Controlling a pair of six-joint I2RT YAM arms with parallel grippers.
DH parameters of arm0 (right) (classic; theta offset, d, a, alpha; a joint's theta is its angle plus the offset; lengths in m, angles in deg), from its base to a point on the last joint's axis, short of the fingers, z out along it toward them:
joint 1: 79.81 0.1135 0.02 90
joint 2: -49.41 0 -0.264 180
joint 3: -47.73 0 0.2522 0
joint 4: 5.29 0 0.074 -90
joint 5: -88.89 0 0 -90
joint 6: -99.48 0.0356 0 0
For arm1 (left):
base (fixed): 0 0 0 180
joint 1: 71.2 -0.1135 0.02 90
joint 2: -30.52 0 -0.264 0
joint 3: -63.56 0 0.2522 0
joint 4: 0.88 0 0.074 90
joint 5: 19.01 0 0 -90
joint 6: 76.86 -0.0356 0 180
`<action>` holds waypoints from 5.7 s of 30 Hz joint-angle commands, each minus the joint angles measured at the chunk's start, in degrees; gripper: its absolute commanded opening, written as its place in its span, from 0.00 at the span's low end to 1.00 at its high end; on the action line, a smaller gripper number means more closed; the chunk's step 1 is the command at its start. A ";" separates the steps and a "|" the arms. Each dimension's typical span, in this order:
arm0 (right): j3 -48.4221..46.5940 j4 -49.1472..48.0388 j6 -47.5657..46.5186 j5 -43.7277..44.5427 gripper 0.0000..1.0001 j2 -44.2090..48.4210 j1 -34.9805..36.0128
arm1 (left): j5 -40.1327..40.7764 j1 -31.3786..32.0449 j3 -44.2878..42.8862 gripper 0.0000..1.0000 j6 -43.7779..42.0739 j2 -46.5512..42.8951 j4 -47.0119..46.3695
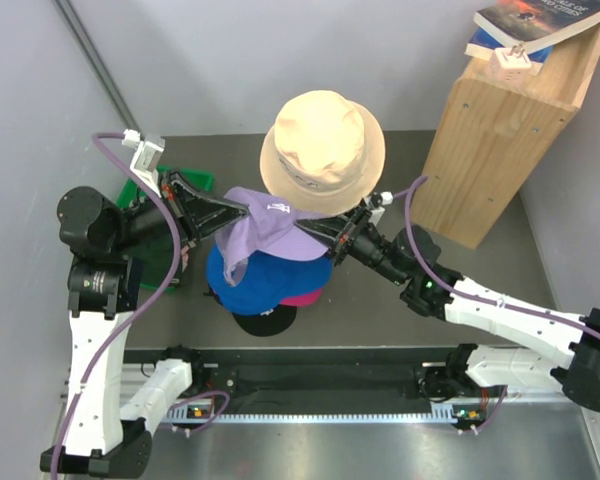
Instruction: Stack the hats
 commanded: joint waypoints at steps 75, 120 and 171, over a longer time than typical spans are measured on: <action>12.43 -13.46 -29.59 0.95 0.00 -9.49 0.13 | 78.29 0.10 -4.67 0.99 -18.60 0.62 22.96; 15.78 17.46 -46.29 10.69 0.84 2.11 -5.76 | 87.60 0.01 9.22 0.99 -18.34 1.23 33.68; -3.04 36.47 -60.26 -0.28 0.94 10.64 -31.77 | 95.17 -18.97 13.09 0.07 -27.22 9.06 8.38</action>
